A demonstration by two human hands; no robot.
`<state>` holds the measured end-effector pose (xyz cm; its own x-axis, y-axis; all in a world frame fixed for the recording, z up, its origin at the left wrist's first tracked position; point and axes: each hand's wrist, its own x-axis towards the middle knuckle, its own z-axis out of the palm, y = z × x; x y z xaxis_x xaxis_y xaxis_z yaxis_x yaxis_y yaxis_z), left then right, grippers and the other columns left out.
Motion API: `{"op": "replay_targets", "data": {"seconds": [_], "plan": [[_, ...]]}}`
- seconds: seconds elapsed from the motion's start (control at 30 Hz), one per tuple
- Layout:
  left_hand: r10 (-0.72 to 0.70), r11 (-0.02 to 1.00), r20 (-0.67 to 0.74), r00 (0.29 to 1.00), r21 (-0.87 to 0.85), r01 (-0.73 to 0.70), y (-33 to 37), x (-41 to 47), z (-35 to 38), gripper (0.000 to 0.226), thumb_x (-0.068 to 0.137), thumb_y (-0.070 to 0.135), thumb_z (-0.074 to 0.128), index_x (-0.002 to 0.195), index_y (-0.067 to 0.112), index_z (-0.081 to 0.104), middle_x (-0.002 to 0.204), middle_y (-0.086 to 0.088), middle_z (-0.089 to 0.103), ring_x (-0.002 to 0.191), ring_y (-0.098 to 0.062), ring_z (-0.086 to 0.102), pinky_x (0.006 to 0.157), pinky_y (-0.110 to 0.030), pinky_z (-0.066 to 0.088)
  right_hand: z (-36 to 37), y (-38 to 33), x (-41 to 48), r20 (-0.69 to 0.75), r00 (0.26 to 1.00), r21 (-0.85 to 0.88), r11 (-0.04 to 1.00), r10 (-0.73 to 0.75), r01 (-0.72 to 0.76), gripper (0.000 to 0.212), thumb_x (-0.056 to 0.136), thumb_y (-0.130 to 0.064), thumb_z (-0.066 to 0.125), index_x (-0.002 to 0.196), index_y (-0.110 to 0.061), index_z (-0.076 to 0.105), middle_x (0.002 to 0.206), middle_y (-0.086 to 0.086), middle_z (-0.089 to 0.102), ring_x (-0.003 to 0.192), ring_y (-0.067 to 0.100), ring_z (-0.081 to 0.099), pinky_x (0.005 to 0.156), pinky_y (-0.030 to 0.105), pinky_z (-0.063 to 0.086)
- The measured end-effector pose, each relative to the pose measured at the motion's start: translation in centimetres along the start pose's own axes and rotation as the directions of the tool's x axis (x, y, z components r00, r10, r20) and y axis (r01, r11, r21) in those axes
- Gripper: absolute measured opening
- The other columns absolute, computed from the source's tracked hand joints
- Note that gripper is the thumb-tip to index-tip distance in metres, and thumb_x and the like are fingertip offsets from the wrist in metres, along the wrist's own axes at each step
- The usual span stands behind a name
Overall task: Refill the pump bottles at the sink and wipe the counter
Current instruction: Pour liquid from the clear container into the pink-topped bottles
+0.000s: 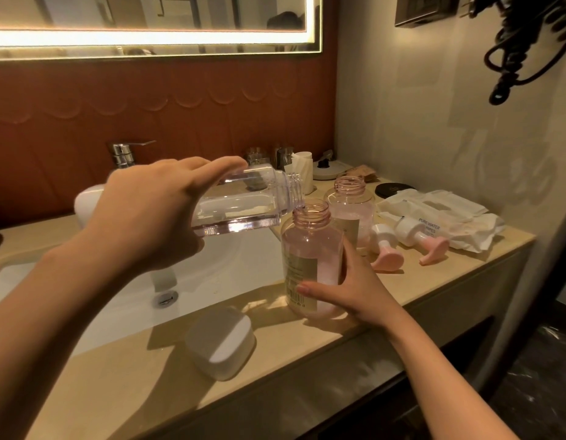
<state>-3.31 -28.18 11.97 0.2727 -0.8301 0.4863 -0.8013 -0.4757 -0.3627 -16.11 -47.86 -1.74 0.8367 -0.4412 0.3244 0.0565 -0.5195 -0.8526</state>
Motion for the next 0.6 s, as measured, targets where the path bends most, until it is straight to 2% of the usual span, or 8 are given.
{"op": "replay_targets", "data": {"seconds": [0.13, 0.27, 0.33, 0.43, 0.53, 0.6], "plan": [[0.001, 1.000, 0.005, 1.000, 0.000, -0.001, -0.11, -0.02, 0.07, 0.098, 0.052, 0.011, 0.084, 0.137, 0.032, 0.041, 0.099, -0.003, 0.069, 0.066, -0.025, 0.062, 0.046, -0.010, 0.021, -0.01, 0.08, -0.01, 0.003, 1.000, -0.004, 1.000, 0.004, -0.004, 0.103, 0.049, -0.063, 0.073, 0.138, -0.036, 0.030, 0.133, -0.021, 0.046, 0.124, 0.004, 0.044, 0.102, 0.027, 0.039], [0.001, 1.000, 0.005, 1.000, -0.004, -0.001, -0.11, 0.00, 0.15, 0.099, 0.050, 0.010, 0.085, 0.137, 0.031, 0.041, 0.097, -0.004, 0.069, 0.066, -0.024, 0.062, 0.046, -0.010, 0.022, -0.01, 0.00, 0.03, 0.012, 1.000, 0.007, 1.000, 0.007, -0.007, 0.096, 0.048, -0.064, 0.072, 0.132, -0.045, 0.028, 0.124, -0.033, 0.042, 0.117, -0.005, 0.043, 0.092, 0.012, 0.037], [-0.002, 1.000, 0.006, 1.000, -0.007, 0.002, -0.10, -0.02, 0.21, 0.099, 0.051, 0.010, 0.085, 0.137, 0.031, 0.041, 0.097, -0.004, 0.069, 0.066, -0.024, 0.062, 0.046, -0.010, 0.021, -0.01, -0.05, 0.03, 0.012, 1.000, 0.006, 1.000, 0.012, -0.012, 0.097, 0.048, -0.064, 0.072, 0.131, -0.046, 0.027, 0.123, -0.035, 0.041, 0.116, -0.006, 0.043, 0.090, 0.009, 0.035], [-0.003, 1.000, 0.001, 1.000, -0.004, 0.003, -0.12, -0.04, 0.30, 0.100, 0.051, 0.010, 0.085, 0.138, 0.031, 0.040, 0.097, -0.003, 0.069, 0.067, -0.024, 0.062, 0.047, -0.010, 0.020, 0.00, -0.05, -0.01, 0.012, 1.000, 0.007, 1.000, 0.008, -0.008, 0.095, 0.048, -0.064, 0.072, 0.131, -0.047, 0.028, 0.125, -0.033, 0.042, 0.118, -0.005, 0.044, 0.091, 0.012, 0.037], [-0.005, 1.000, -0.002, 1.000, -0.004, 0.005, -0.13, -0.04, 0.31, 0.100, 0.051, 0.011, 0.085, 0.138, 0.031, 0.041, 0.098, -0.003, 0.069, 0.068, -0.024, 0.062, 0.047, -0.010, 0.019, -0.02, 0.05, 0.02, 0.005, 1.000, 0.007, 1.000, 0.003, -0.003, 0.095, 0.048, -0.063, 0.073, 0.131, -0.045, 0.030, 0.128, -0.027, 0.045, 0.122, 0.002, 0.045, 0.099, 0.023, 0.040], [-0.004, 1.000, -0.003, 1.000, 0.000, 0.004, -0.11, -0.07, 0.23, 0.100, 0.050, 0.011, 0.085, 0.138, 0.030, 0.041, 0.099, -0.004, 0.069, 0.069, -0.024, 0.062, 0.047, -0.009, 0.019, -0.03, -0.01, 0.02, 0.005, 1.000, 0.006, 1.000, 0.005, -0.005, 0.095, 0.048, -0.063, 0.073, 0.130, -0.046, 0.030, 0.128, -0.027, 0.045, 0.122, 0.001, 0.044, 0.099, 0.024, 0.039]]}}
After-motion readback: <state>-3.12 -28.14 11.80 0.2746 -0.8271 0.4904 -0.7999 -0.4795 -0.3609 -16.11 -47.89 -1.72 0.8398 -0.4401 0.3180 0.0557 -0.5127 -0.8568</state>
